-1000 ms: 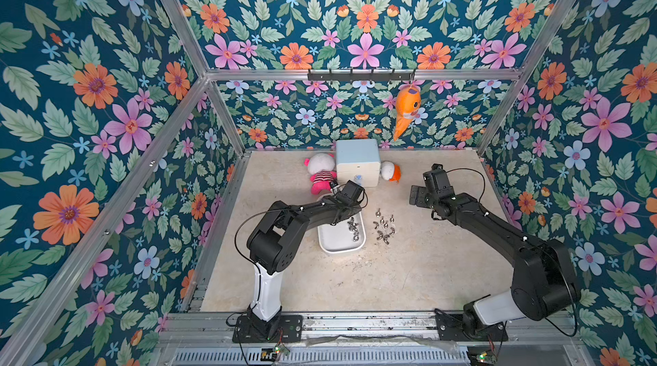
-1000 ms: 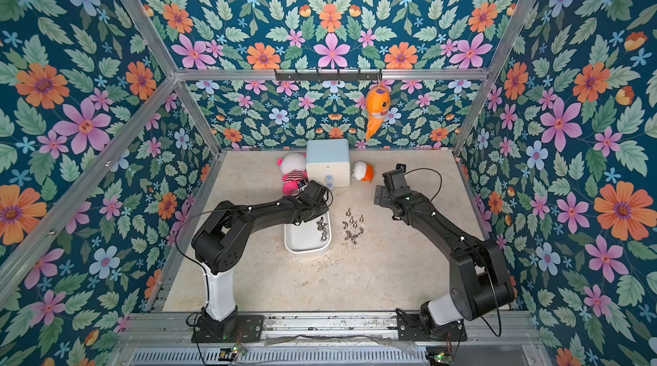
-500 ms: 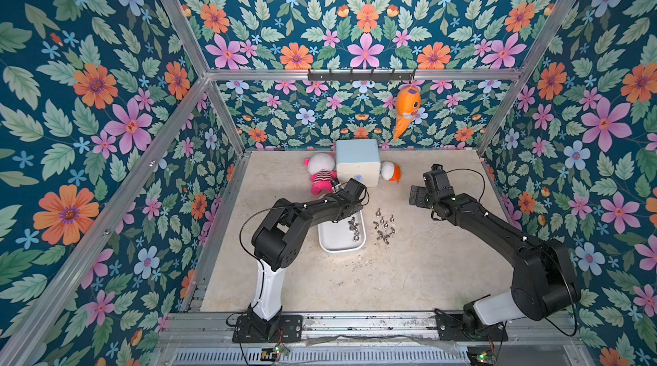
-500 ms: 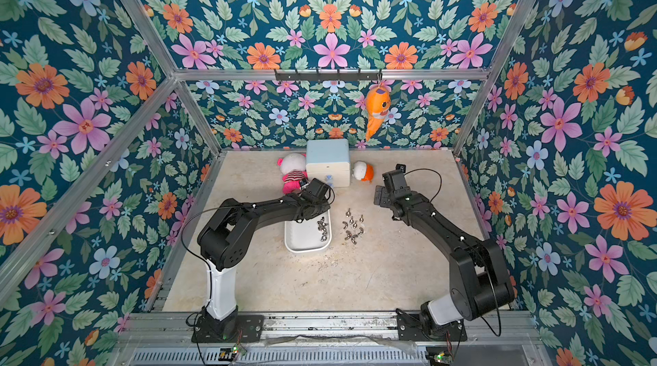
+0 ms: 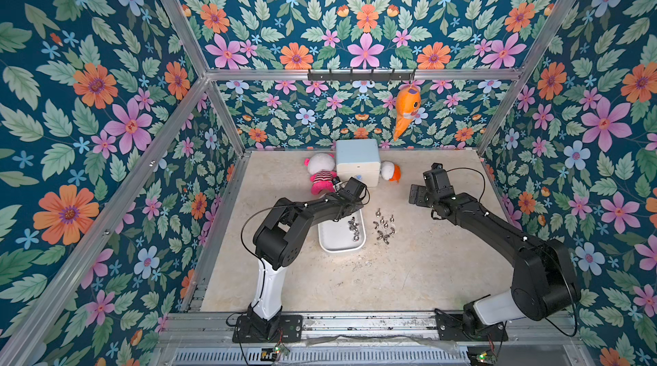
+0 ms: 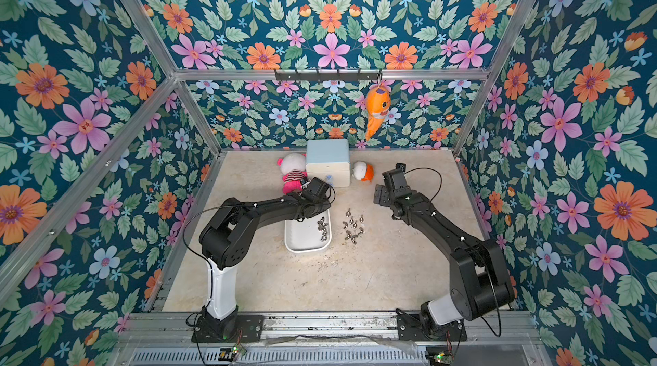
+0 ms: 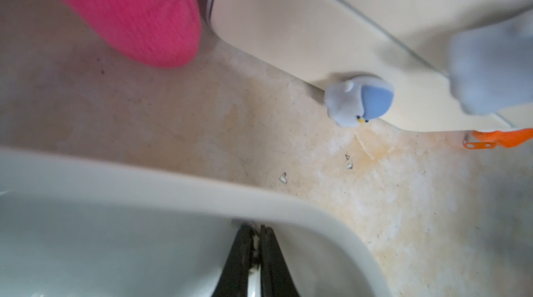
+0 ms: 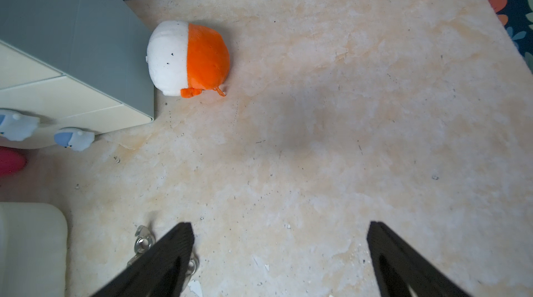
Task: Take out the wing nut from the storage box
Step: Pick up the wing nut from the storage box.
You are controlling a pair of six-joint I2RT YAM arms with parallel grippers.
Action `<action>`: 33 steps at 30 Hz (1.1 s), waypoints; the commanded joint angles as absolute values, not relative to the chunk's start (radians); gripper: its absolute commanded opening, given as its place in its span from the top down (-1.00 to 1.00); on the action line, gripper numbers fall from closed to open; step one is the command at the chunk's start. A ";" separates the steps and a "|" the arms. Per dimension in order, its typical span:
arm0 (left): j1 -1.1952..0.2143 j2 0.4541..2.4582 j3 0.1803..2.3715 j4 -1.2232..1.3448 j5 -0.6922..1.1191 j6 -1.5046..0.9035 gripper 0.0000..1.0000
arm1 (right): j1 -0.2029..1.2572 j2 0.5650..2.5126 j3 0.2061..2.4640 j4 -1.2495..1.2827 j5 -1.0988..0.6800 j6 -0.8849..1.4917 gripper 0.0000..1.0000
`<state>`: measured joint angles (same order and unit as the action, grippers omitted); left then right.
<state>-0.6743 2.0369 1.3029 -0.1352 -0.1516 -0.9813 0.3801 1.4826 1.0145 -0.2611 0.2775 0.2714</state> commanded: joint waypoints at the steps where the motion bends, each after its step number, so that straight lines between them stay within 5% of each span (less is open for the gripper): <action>1: -0.674 2.042 1.293 -0.223 -0.110 -0.963 0.80 | 0.381 1.488 1.025 -0.259 0.278 0.279 -0.99; 33: -0.764 1.843 1.346 -0.340 -0.278 -0.822 0.94 | 0.388 1.492 1.036 -0.262 0.278 0.285 -0.99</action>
